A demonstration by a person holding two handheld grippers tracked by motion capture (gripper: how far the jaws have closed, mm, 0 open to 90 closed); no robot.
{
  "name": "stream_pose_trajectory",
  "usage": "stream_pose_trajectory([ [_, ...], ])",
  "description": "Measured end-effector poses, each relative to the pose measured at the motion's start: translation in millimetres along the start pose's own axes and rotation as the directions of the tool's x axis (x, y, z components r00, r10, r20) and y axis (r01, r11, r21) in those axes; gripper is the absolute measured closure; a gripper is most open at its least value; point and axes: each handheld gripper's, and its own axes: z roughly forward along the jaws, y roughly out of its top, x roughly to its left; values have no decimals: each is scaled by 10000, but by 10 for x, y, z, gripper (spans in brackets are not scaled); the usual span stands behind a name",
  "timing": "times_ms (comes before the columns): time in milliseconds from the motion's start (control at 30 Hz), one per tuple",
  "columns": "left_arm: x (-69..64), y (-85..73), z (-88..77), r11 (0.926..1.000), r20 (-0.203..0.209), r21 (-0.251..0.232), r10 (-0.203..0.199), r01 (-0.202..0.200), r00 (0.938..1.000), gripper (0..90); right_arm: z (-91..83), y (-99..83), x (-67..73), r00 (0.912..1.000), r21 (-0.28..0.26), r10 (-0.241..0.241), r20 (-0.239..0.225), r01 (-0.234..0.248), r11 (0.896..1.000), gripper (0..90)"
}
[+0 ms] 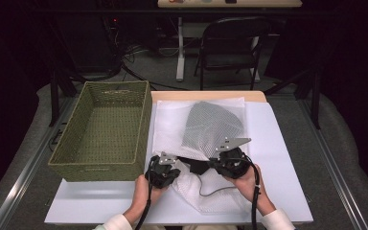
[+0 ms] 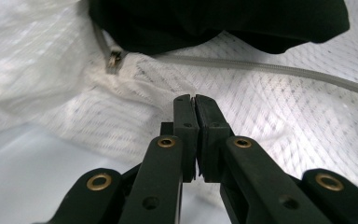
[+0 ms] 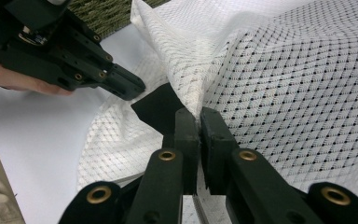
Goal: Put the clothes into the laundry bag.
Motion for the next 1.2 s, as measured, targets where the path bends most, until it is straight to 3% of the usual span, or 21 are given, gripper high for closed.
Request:
stream_pose_trajectory([
  [367,-3,-121,-239,9984,208,403,391,-400,9990,878,-38,-8,10,10000,-31,1,-33,-1,10000,862],
  [667,68,-311,-415,9985,200,526,128,-138,9997,878,-28,-6,40,10000,69,-29,-72,29,10000,862],
  [867,50,-372,-503,9971,169,695,301,-312,9994,877,-46,-16,61,9999,134,-103,-112,104,9999,862],
  [967,37,-399,-513,9939,363,1042,335,-371,9988,873,-50,-33,57,9999,156,-23,-102,24,9999,861],
  [1033,24,-405,-511,9893,331,1330,568,-607,9978,864,-45,-41,58,9999,197,-82,-94,84,9998,861],
  [1100,24,-398,-510,9890,423,1375,489,-543,9979,806,-38,-44,64,9999,270,-87,-109,89,9996,861],
  [1200,12,-366,-528,9921,360,1218,249,-291,9990,615,-26,-48,62,9998,277,-134,-151,138,9995,861],
])
